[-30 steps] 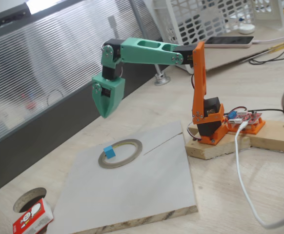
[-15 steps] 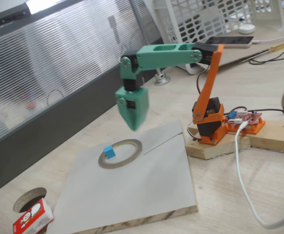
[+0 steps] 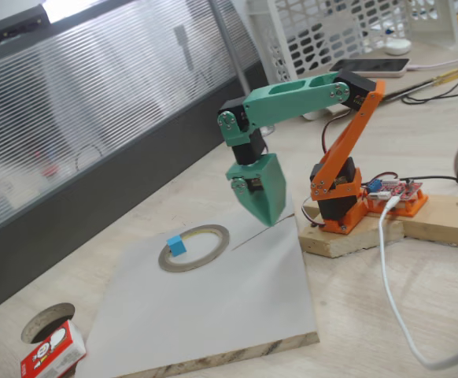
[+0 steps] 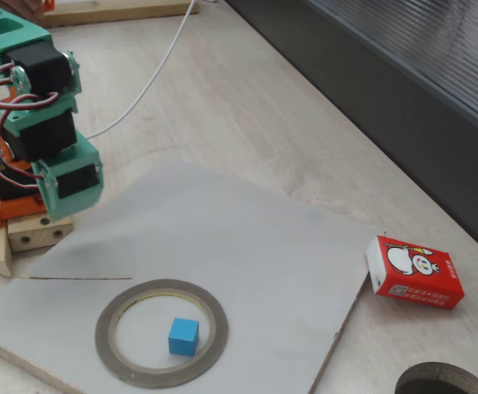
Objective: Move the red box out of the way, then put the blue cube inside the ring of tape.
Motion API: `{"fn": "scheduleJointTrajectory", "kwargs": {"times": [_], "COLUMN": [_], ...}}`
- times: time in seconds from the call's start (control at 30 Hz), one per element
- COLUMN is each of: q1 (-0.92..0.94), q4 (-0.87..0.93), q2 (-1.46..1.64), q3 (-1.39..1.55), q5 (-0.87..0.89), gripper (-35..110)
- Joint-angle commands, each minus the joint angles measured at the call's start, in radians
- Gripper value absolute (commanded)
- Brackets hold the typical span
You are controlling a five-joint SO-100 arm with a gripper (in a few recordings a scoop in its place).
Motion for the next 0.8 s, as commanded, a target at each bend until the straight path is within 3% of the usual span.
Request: {"fn": "scheduleJointTrajectory", "kwargs": {"times": [0.0, 0.77], "q1": [0.008, 0.009], "q4": [0.098, 0.115], "q2": [0.044, 0.118], "q3": [0.003, 0.135], "q5": [0.009, 0.015], "gripper": [0, 0]}}
